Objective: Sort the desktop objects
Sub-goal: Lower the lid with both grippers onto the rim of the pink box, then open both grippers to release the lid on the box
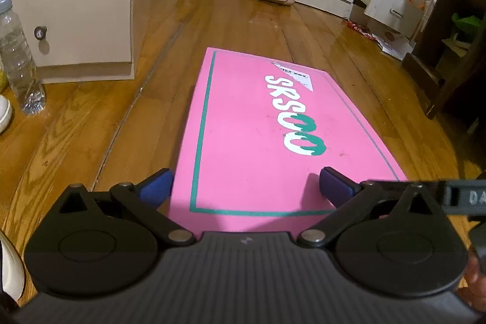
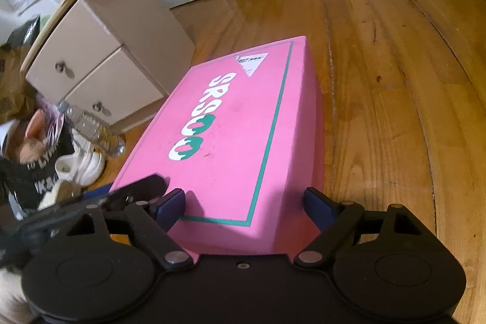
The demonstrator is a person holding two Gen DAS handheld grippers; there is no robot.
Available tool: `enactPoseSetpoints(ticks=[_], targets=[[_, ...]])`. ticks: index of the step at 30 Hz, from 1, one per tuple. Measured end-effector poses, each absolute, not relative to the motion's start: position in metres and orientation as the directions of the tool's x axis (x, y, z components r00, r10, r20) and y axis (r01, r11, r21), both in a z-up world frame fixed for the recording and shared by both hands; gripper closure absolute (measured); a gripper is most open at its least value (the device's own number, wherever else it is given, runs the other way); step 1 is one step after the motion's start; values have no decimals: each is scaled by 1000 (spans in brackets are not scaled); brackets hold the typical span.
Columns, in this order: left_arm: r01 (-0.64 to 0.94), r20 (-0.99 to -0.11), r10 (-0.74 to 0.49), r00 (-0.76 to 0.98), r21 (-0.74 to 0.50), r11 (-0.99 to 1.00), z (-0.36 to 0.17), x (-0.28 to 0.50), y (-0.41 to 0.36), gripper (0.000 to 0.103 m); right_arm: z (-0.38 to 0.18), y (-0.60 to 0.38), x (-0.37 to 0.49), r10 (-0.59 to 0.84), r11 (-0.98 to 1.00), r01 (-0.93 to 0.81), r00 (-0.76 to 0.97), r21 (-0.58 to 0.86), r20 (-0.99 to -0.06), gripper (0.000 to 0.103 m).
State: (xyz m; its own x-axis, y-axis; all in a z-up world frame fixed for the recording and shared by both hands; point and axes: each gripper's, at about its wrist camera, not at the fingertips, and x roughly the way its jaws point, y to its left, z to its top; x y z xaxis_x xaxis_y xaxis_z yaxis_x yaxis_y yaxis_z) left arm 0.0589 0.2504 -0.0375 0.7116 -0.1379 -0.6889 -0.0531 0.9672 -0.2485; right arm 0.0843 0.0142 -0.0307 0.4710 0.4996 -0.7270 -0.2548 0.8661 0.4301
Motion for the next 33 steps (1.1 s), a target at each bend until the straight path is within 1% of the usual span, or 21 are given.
enactPoseSetpoints(ticks=[8,12,15,20,24,26,28,33], targets=[[-36,-701,-154,696,-248,968,-36,62,253,0,-28,16,87,494,870,-259,450,420,-744,14],[-33,-710,-169,684,-262,965,-41,71,257,0,-25,20,96,479,875,-281,379,395,-792,14],[-32,-718,-181,672,-272,962,-41,72,259,0,-17,29,96,437,888,-318,365,331,-822,14],[-46,-720,-188,668,-293,955,-41,72,262,0,-6,43,92,377,904,-354,391,241,-840,15],[-29,-726,-166,667,-248,968,-39,71,260,0,4,50,94,369,900,-383,418,207,-830,15],[-10,-728,-183,660,-252,968,-40,70,259,1,2,61,95,300,904,-410,408,120,-862,15],[-7,-726,-188,661,-256,967,-41,68,260,1,4,65,92,294,896,-435,424,93,-856,15],[15,-730,-169,662,-213,977,-39,68,255,0,3,56,103,330,894,-419,378,157,-865,15]])
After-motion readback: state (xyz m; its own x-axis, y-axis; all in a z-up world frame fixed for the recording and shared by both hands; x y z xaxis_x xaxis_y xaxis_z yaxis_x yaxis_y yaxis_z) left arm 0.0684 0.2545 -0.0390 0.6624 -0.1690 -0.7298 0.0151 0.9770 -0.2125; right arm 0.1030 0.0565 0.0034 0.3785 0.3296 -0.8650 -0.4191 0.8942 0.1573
